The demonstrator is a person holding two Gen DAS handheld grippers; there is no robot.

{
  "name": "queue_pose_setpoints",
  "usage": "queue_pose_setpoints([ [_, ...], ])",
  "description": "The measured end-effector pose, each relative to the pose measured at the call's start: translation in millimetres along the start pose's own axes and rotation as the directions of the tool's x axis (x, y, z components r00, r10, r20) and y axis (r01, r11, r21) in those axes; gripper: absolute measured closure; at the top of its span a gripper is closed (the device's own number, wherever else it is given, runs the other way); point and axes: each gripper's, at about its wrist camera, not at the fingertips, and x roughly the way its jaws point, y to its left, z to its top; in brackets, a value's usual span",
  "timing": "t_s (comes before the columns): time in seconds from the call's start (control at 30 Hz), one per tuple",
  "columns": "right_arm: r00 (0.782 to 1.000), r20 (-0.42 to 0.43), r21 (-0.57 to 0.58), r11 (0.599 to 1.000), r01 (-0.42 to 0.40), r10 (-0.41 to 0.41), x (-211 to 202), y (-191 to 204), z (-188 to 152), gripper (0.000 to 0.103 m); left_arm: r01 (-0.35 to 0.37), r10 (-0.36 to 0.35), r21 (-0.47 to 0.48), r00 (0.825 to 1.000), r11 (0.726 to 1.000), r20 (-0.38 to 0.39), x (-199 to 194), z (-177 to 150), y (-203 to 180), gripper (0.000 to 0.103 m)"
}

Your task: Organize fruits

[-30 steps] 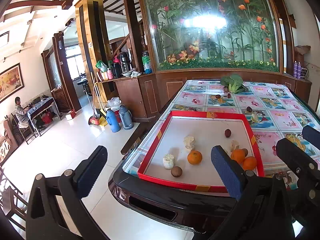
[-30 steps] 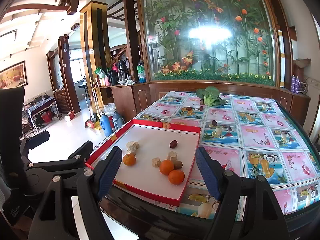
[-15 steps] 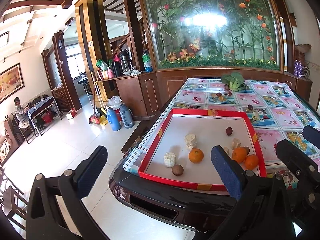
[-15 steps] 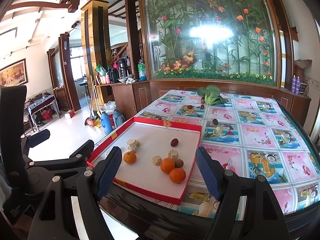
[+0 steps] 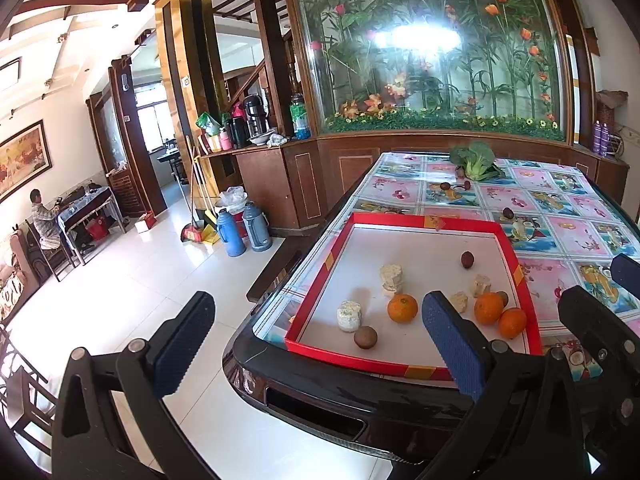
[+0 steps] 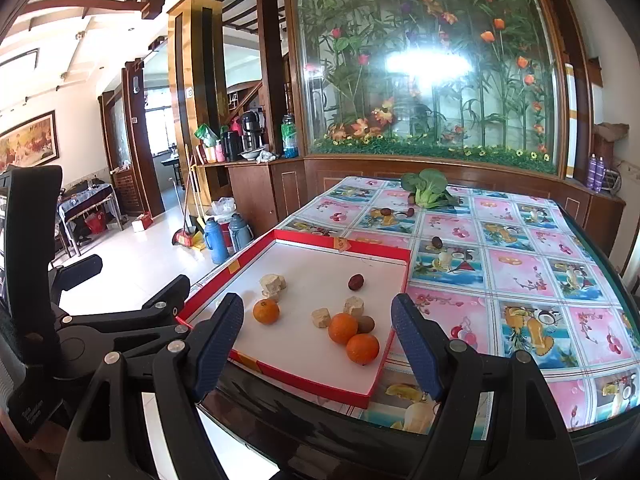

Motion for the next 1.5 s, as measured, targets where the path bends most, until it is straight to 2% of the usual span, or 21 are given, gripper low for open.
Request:
queue_pose_setpoints([
  [0.5,0.999,-0.049,-0.002,1.000,-0.012,0.012,11.1,1.5,-2.4,0.026,-0.013,0.013,0.002,0.999,1.000,-0.038,13.7,-8.1,4.6,0.000],
  [0.8,0.995,-0.097,0.036,0.999,-0.024,0.027,32.1,-5.7,-4.4,0.026,-0.034,0.032,-0.020,0.996,0.999,-0.083,38.3,-13.6,16.1,0.000],
  [1.0,0.995,-0.104,0.020,1.000,-0.008,0.010,40.4,-7.7,0.7,0.026,-0.012,0.010,-0.022,0.995,1.000,-0.097,54.3,-12.3,13.8,0.000],
  [1.37,0.996,-0.087,-0.010,1.000,0.014,-0.015,60.7,4.0,31.7,0.026,0.089,-0.094,-0.073,0.993,0.993,-0.065,68.9,14.5,26.9,0.000],
  [1.5,0.995,-0.099,-0.027,0.999,0.019,-0.022,71.5,9.3,38.6,0.026,0.195,-0.200,-0.081,0.978,0.977,-0.059,74.0,22.4,30.8,0.000],
])
